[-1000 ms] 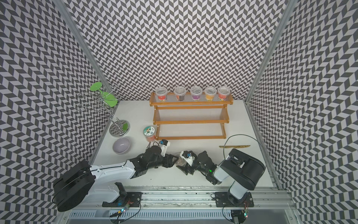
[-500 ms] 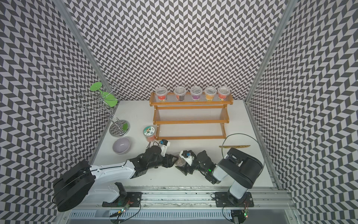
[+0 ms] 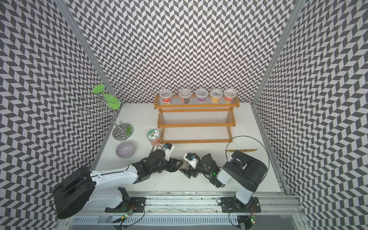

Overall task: Place the seed container on the shelf
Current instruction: Pick up the seed jar at the center of the board.

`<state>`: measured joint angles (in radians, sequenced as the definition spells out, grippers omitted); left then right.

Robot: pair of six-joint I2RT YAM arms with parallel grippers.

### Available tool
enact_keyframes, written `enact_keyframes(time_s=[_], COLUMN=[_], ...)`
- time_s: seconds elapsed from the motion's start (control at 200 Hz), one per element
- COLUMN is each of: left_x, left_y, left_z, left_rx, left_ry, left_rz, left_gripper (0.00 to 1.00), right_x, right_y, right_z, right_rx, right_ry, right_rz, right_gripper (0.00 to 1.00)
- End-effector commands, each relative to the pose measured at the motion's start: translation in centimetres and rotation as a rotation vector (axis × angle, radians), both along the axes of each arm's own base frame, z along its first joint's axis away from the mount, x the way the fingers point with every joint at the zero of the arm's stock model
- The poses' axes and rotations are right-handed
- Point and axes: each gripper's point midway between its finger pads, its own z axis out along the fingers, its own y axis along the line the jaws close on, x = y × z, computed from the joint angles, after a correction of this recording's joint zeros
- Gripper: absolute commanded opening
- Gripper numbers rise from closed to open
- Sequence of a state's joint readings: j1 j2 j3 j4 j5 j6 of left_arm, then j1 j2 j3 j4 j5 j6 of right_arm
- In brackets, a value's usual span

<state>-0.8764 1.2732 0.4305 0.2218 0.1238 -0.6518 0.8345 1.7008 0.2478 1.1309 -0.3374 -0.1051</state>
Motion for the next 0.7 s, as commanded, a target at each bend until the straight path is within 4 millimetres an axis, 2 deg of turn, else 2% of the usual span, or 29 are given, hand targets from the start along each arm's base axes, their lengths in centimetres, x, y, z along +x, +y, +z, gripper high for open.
enact_keyframes(time_s=[0.0, 0.391, 0.696], left_x=[0.3, 0.4, 0.3], left_y=[0.1, 0.1, 0.1], left_z=[0.8, 1.1, 0.9], left_rx=[-0.007, -0.013, -0.007], left_ry=[-0.021, -0.024, -0.021], left_rz=[0.009, 0.009, 0.010], left_gripper=[0.60, 0.60, 0.60], right_x=[0.2, 0.3, 0.2], right_y=[0.1, 0.1, 0.3], right_z=[0.5, -0.7, 0.0], right_rx=[0.021, -0.019, 0.004], right_ry=[-0.022, -0.003, -0.004], right_rz=[0.003, 0.003, 0.013], right_gripper=[0.90, 0.92, 0.88])
